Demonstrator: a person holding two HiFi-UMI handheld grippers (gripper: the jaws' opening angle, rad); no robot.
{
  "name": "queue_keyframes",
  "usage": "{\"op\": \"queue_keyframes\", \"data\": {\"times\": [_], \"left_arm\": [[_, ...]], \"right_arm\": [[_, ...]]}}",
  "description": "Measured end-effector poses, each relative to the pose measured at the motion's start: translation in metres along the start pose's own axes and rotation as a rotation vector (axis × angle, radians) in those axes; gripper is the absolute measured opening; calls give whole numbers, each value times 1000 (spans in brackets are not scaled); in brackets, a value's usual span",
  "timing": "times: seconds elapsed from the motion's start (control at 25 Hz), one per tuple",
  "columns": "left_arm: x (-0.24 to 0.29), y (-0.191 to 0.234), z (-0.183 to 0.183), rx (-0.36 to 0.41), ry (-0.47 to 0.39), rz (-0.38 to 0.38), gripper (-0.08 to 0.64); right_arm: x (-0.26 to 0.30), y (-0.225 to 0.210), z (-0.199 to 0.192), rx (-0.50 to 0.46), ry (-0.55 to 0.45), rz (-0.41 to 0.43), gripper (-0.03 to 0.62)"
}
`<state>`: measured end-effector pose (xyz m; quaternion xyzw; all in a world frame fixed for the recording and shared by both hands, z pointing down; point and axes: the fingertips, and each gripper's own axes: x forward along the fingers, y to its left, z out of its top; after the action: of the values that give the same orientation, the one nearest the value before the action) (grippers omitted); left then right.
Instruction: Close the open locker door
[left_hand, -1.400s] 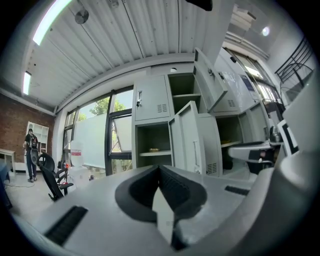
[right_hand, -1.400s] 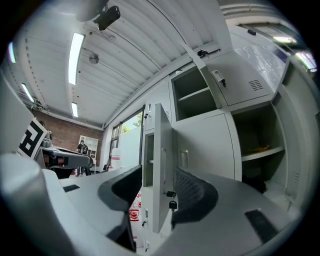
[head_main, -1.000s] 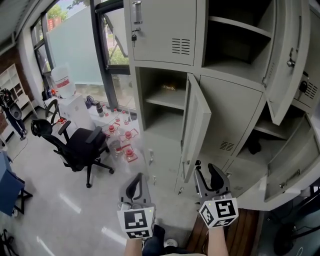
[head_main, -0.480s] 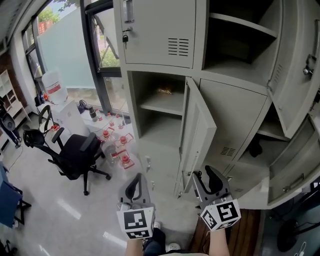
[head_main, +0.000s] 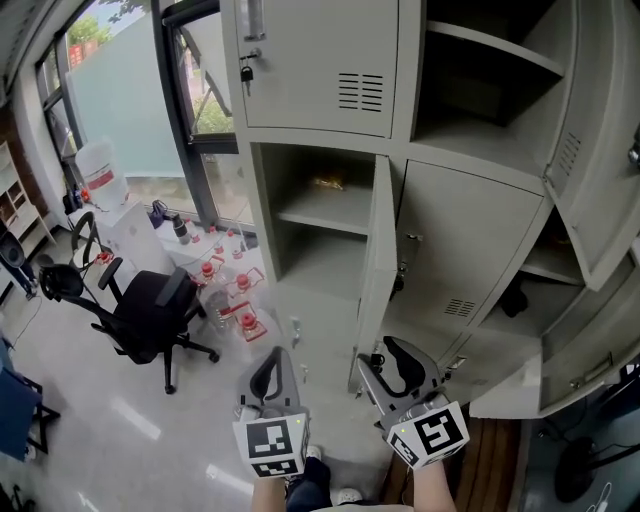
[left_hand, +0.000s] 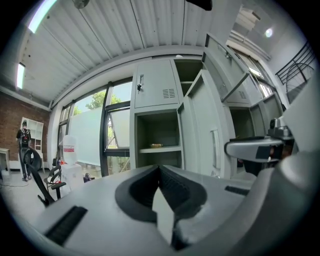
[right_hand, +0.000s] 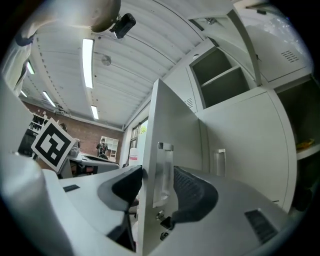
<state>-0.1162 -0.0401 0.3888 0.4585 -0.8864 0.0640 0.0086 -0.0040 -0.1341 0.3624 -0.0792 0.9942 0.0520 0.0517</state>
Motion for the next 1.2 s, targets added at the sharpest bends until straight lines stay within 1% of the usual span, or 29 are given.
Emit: {"op": "queue_keyframes", "data": {"times": [0.32, 0.68, 0.76, 0.88, 1.0, 1.2], "left_arm": [[-2, 30, -6, -14, 12, 70, 3], [-7, 71, -15, -26, 35, 153, 3], [-6, 78, -15, -24, 29, 157, 3], [-3, 87, -15, -25, 21, 162, 3], [3, 95, -16, -24, 28, 168, 2], [12, 105, -11, -2, 11, 163, 2]], "right_arm": [[34, 23, -1, -14, -2, 87, 201], [72, 45, -2, 14, -10, 153, 187], [80, 52, -3, 12, -9, 171, 175], [91, 61, -4, 8, -5, 192, 135], [103, 65, -5, 11, -5, 202, 134], [122, 70, -6, 6, 1, 220, 126]]}}
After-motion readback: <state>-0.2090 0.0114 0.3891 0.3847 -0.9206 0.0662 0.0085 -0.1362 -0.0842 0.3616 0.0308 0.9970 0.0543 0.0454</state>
